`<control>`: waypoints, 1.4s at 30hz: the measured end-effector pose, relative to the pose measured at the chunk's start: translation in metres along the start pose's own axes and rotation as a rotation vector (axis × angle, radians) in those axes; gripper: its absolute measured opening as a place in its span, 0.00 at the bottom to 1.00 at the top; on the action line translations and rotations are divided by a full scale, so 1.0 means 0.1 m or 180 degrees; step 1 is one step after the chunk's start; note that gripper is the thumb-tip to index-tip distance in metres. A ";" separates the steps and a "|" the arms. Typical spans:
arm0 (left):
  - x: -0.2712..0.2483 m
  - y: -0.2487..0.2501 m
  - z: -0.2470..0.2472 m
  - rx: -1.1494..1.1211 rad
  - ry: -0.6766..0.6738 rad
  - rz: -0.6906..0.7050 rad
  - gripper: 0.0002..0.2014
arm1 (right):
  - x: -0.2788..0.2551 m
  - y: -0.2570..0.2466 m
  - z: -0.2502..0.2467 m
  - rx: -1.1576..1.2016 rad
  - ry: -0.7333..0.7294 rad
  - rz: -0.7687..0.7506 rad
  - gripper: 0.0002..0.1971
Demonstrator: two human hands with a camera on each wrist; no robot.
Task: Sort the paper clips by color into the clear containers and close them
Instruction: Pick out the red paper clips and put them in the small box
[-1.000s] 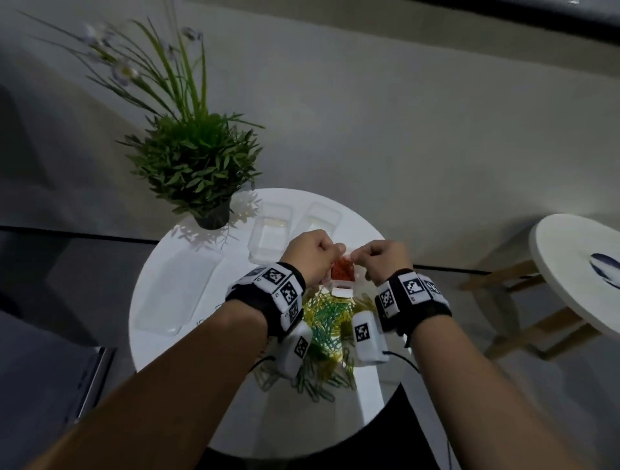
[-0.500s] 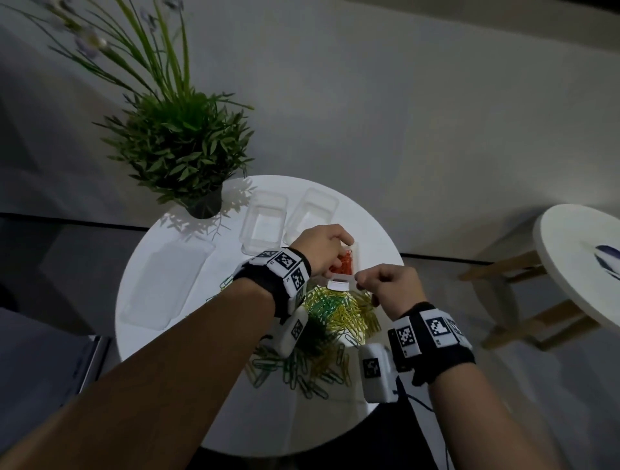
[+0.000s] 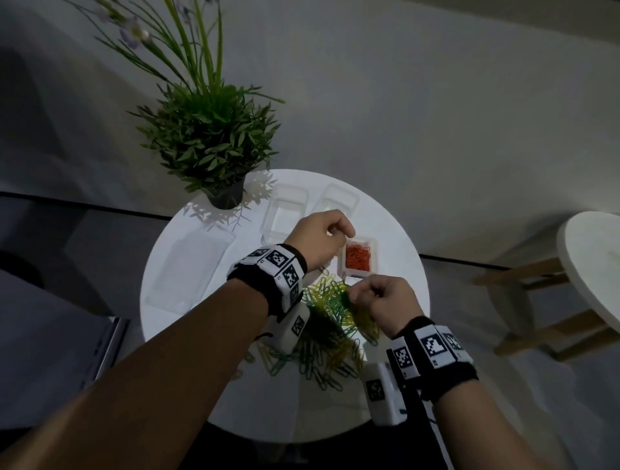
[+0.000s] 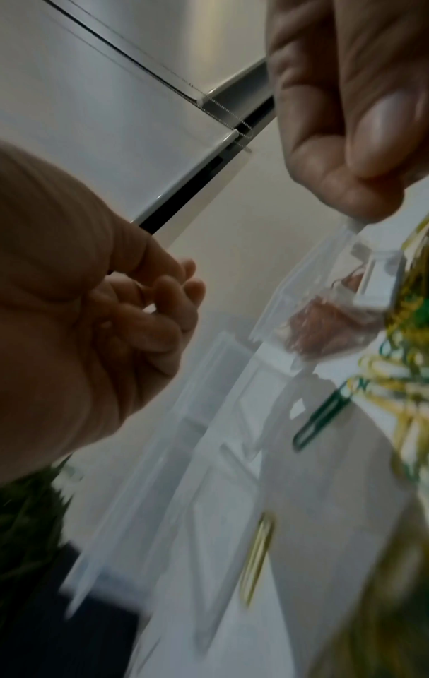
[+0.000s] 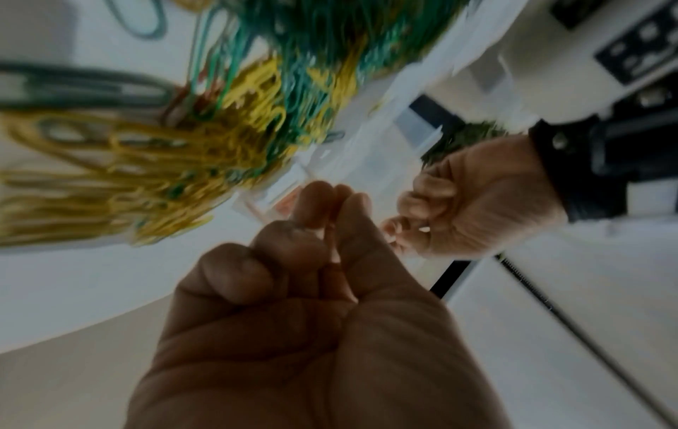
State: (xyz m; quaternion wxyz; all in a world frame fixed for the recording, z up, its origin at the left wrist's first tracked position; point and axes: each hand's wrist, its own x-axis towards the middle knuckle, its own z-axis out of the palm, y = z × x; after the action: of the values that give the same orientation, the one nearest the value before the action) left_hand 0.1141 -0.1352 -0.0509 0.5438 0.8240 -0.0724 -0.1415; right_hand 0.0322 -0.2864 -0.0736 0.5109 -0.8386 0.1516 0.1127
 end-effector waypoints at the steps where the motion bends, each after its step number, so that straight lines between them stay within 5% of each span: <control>1: -0.07 -0.04 -0.08 0.0085 0.0100 0.0017 0.09 | 0.01 -0.04 0.06 -0.0245 -0.0024 -0.0167 0.14; 6: -0.59 -0.40 -0.53 0.1262 -0.0088 -0.0269 0.06 | 0.03 -0.19 0.45 -0.1933 -0.0698 -0.1089 0.16; 11: -1.02 -0.72 -0.71 0.2198 -0.0413 -0.0637 0.06 | -0.10 -0.07 0.58 -0.2978 -0.1024 -0.1438 0.19; 17: -1.17 -0.83 -0.74 0.2381 -0.0367 -0.0530 0.11 | -0.16 -0.09 0.60 -0.2949 -0.0693 -0.1497 0.15; 22: -1.28 -0.86 -0.71 0.2465 -0.0333 -0.0431 0.03 | -0.15 -0.23 0.79 -0.3085 -0.0751 -0.1658 0.17; 27: -1.29 -0.84 -0.65 0.2309 -0.0280 -0.0201 0.11 | -0.06 -0.32 0.75 -0.3248 -0.0665 -0.1301 0.24; 33: -1.07 -0.76 -0.54 0.2480 -0.0268 -0.0059 0.11 | -0.03 -0.37 0.81 -0.2866 -0.0518 -0.1004 0.07; 42: -0.77 -0.69 -0.38 0.3137 -0.0414 0.0031 0.09 | 0.02 -0.35 0.91 -0.3168 -0.0599 -0.1262 0.06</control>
State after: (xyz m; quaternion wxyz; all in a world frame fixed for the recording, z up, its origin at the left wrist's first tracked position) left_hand 0.0504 -0.0532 -0.0882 0.0847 0.9722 -0.1684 -0.1390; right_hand 0.0434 -0.1907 -0.0868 0.0750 -0.9780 -0.1276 0.1470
